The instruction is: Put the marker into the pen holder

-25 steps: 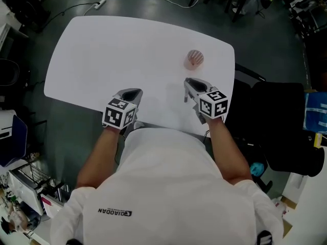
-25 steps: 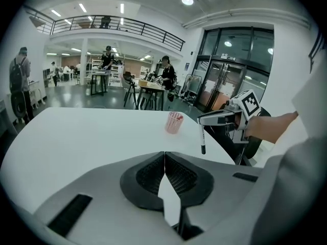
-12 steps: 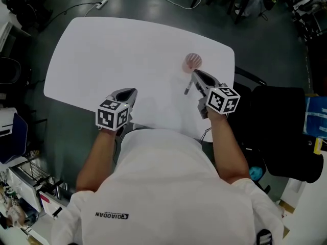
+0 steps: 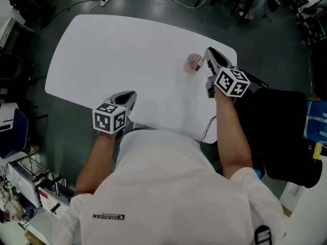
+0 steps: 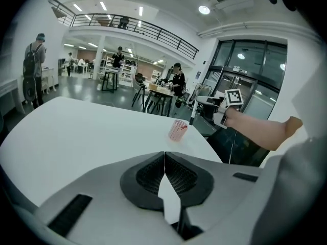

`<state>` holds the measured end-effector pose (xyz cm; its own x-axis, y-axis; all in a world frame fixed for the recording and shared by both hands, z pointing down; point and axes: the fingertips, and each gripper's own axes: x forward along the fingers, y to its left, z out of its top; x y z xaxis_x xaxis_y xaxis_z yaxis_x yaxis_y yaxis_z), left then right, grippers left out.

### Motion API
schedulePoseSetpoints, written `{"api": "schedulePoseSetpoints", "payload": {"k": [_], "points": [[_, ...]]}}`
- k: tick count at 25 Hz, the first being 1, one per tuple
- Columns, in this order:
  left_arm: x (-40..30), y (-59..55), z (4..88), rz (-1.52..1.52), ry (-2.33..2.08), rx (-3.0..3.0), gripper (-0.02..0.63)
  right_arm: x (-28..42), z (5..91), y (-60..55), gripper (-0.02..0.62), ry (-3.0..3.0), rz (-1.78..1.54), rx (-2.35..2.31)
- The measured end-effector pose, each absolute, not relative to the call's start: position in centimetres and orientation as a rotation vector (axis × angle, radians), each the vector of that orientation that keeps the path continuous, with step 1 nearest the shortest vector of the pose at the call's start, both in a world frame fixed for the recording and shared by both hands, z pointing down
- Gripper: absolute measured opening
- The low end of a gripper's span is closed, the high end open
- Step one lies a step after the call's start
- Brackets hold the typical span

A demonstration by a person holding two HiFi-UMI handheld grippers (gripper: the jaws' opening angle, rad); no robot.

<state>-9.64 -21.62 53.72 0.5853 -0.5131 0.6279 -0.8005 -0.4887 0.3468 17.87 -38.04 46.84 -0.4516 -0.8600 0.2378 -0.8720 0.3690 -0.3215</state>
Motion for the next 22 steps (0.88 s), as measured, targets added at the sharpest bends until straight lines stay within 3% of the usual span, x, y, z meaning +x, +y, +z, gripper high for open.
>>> {"api": "schedulePoseSetpoints", "payload": {"k": [6,22], "points": [[-10.4,-21.0,53.6,0.606,-1.076,2.179,0.028,19.5,49.9,-39.9,0.087,-2.449,0.507,1.803],[-10.8,-19.3,54.1,0.638,-1.071,2.185,0.028,19.4,58.4,-36.2,0.089,-2.325,0.873,1.728]]}}
